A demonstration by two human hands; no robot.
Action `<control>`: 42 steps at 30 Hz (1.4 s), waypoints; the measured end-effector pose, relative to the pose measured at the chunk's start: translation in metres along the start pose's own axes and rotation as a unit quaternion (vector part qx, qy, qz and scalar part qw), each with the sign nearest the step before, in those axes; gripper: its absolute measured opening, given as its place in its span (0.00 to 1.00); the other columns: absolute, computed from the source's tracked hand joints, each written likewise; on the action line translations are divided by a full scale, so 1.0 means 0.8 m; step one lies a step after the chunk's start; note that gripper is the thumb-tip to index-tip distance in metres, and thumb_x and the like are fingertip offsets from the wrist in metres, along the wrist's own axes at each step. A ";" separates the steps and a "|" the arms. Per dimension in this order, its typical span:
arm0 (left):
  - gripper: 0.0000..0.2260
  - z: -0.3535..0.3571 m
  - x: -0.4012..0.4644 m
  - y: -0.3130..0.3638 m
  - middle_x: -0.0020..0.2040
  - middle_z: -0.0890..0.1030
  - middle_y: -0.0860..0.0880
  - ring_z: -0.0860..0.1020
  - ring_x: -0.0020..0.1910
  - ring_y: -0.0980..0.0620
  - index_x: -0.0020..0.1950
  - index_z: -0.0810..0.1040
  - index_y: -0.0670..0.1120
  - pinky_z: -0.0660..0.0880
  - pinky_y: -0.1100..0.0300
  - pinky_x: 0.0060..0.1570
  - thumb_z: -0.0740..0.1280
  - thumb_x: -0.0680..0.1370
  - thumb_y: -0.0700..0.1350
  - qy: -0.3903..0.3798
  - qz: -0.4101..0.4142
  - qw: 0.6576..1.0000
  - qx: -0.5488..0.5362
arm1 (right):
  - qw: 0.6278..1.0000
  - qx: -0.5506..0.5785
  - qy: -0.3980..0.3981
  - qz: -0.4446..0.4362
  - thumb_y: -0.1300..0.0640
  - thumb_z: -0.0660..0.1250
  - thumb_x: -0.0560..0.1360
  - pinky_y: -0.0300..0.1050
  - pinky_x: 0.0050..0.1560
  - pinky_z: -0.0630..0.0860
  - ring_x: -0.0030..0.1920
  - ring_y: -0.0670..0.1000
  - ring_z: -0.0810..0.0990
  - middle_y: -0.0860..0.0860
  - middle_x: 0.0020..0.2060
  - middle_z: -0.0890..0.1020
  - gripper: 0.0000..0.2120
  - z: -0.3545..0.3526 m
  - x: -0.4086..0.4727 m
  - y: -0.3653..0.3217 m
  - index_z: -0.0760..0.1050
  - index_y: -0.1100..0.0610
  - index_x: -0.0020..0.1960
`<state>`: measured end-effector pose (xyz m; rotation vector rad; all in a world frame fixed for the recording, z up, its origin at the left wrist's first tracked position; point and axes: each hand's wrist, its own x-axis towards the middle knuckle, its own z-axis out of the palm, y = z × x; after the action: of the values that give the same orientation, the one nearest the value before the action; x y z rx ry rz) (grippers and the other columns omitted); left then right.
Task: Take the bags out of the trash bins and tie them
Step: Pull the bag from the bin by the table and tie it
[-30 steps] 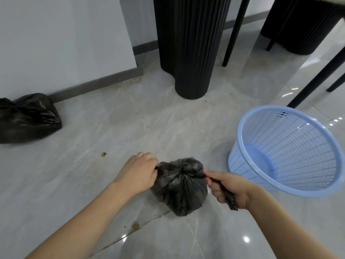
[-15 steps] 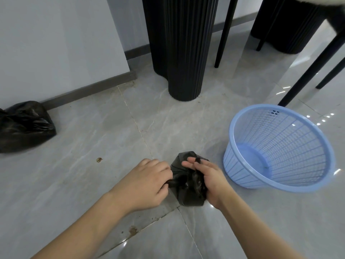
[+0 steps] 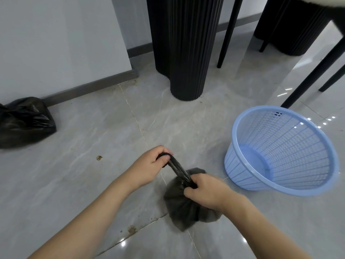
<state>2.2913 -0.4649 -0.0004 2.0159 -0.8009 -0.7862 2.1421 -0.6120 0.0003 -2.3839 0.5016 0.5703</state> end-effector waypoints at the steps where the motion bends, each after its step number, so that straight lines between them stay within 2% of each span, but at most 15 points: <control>1: 0.08 0.007 0.002 0.001 0.50 0.81 0.47 0.77 0.46 0.55 0.55 0.79 0.47 0.74 0.61 0.52 0.61 0.82 0.40 0.001 -0.011 0.999 -0.050 | 0.998 -0.050 0.019 -0.027 0.42 0.59 0.69 0.41 0.31 0.62 0.34 0.47 0.73 0.45 0.34 0.74 0.14 -0.003 -0.001 0.000 0.71 0.53 0.37; 6: 0.08 0.042 0.009 0.004 0.52 0.84 0.45 0.80 0.53 0.50 0.49 0.74 0.42 0.75 0.63 0.53 0.56 0.83 0.38 -0.004 -0.036 0.987 -0.157 | 0.968 -0.173 0.099 -0.150 0.44 0.56 0.71 0.43 0.34 0.65 0.39 0.51 0.74 0.47 0.51 0.69 0.12 -0.011 -0.008 0.011 0.68 0.52 0.37; 8: 0.08 0.055 0.011 0.001 0.51 0.82 0.34 0.80 0.53 0.39 0.48 0.72 0.40 0.76 0.50 0.58 0.56 0.83 0.38 0.011 -0.061 0.982 -0.178 | 0.955 -0.195 0.132 -0.181 0.46 0.57 0.70 0.43 0.33 0.65 0.41 0.52 0.76 0.48 0.49 0.73 0.10 -0.009 -0.009 0.017 0.69 0.52 0.39; 10: 0.08 0.065 0.012 -0.003 0.46 0.79 0.33 0.79 0.48 0.35 0.49 0.72 0.39 0.74 0.40 0.56 0.56 0.83 0.38 0.044 -0.083 0.981 -0.171 | 0.945 -0.206 0.157 -0.201 0.50 0.59 0.71 0.44 0.32 0.67 0.42 0.53 0.78 0.49 0.45 0.76 0.08 -0.007 -0.010 0.022 0.73 0.53 0.44; 12: 0.08 0.073 0.013 -0.004 0.39 0.79 0.38 0.80 0.41 0.40 0.49 0.72 0.39 0.77 0.41 0.50 0.56 0.83 0.39 0.068 -0.103 0.974 -0.188 | 0.938 -0.213 0.181 -0.206 0.53 0.60 0.73 0.46 0.30 0.71 0.40 0.53 0.78 0.49 0.43 0.77 0.07 -0.005 -0.013 0.025 0.75 0.54 0.46; 14: 0.09 0.079 0.014 -0.005 0.33 0.80 0.43 0.82 0.33 0.43 0.49 0.71 0.39 0.81 0.50 0.37 0.54 0.84 0.40 0.062 -0.126 0.960 -0.244 | 0.926 -0.223 0.228 -0.202 0.55 0.65 0.72 0.45 0.26 0.71 0.35 0.52 0.78 0.49 0.38 0.78 0.03 -0.003 -0.018 0.026 0.76 0.54 0.43; 17: 0.09 0.086 0.016 0.000 0.28 0.80 0.46 0.81 0.26 0.46 0.47 0.70 0.41 0.77 0.61 0.27 0.54 0.84 0.40 0.044 -0.144 0.951 -0.269 | 0.912 -0.233 0.273 -0.200 0.57 0.71 0.70 0.46 0.22 0.71 0.31 0.51 0.77 0.49 0.34 0.77 0.02 0.002 -0.023 0.023 0.78 0.54 0.42; 22: 0.09 0.084 0.020 -0.008 0.31 0.81 0.44 0.81 0.27 0.47 0.48 0.72 0.42 0.77 0.59 0.29 0.56 0.84 0.41 0.016 -0.151 0.962 -0.228 | 0.901 -0.221 0.310 -0.210 0.59 0.73 0.70 0.46 0.24 0.73 0.30 0.51 0.78 0.49 0.35 0.79 0.11 0.003 -0.024 0.018 0.80 0.56 0.52; 25: 0.06 0.085 0.023 -0.019 0.32 0.82 0.47 0.80 0.29 0.48 0.47 0.73 0.45 0.78 0.52 0.37 0.59 0.82 0.42 0.027 -0.150 0.969 -0.195 | 0.905 -0.216 0.299 -0.210 0.57 0.69 0.73 0.46 0.23 0.72 0.31 0.51 0.78 0.48 0.36 0.79 0.04 -0.004 -0.023 0.018 0.80 0.54 0.47; 28: 0.05 0.082 0.016 -0.024 0.48 0.79 0.51 0.80 0.43 0.54 0.49 0.70 0.55 0.77 0.52 0.49 0.66 0.78 0.47 0.091 -0.135 0.978 -0.127 | 0.948 -0.136 0.258 -0.125 0.50 0.62 0.75 0.45 0.30 0.75 0.35 0.50 0.79 0.45 0.42 0.78 0.07 -0.009 -0.017 0.022 0.78 0.50 0.47; 31: 0.15 0.075 -0.011 -0.025 0.51 0.73 0.57 0.75 0.46 0.62 0.50 0.67 0.63 0.71 0.67 0.45 0.68 0.67 0.55 0.076 -0.083 0.985 -0.134 | 0.985 0.032 0.169 -0.016 0.49 0.66 0.73 0.45 0.41 0.76 0.39 0.47 0.77 0.45 0.43 0.74 0.05 -0.012 -0.008 0.026 0.76 0.50 0.42; 34: 0.19 0.079 -0.036 -0.029 0.56 0.66 0.63 0.67 0.59 0.60 0.53 0.67 0.66 0.65 0.64 0.56 0.67 0.64 0.60 0.016 -0.026 0.999 -0.023 | 0.967 0.210 0.134 0.044 0.55 0.68 0.71 0.40 0.34 0.71 0.29 0.43 0.72 0.45 0.31 0.75 0.12 -0.016 0.001 0.027 0.71 0.55 0.31; 36: 0.20 0.084 -0.039 -0.033 0.59 0.64 0.63 0.63 0.61 0.60 0.57 0.69 0.64 0.58 0.63 0.59 0.66 0.67 0.63 0.007 -0.005 0.996 0.092 | 0.943 0.308 0.099 0.071 0.56 0.68 0.71 0.37 0.30 0.70 0.26 0.42 0.71 0.47 0.26 0.74 0.12 -0.019 0.003 0.023 0.71 0.54 0.30; 38: 0.16 0.088 -0.033 -0.033 0.59 0.67 0.61 0.65 0.60 0.58 0.60 0.74 0.57 0.55 0.63 0.59 0.66 0.73 0.59 0.020 0.007 0.987 0.161 | 0.937 0.329 0.089 0.073 0.57 0.69 0.71 0.36 0.30 0.71 0.27 0.42 0.72 0.47 0.26 0.74 0.12 -0.018 0.003 0.020 0.72 0.53 0.30; 42: 0.07 0.086 -0.019 -0.030 0.53 0.75 0.59 0.71 0.57 0.54 0.53 0.77 0.55 0.59 0.57 0.60 0.61 0.78 0.49 0.064 0.020 0.976 0.205 | 0.936 0.328 0.122 0.032 0.62 0.71 0.69 0.35 0.33 0.70 0.31 0.43 0.73 0.50 0.34 0.76 0.10 -0.015 -0.001 0.015 0.72 0.60 0.32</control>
<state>2.2361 -0.4734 -0.0500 2.3768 -0.9880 -0.4881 2.1385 -0.6285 0.0034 -1.8009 0.7452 0.0928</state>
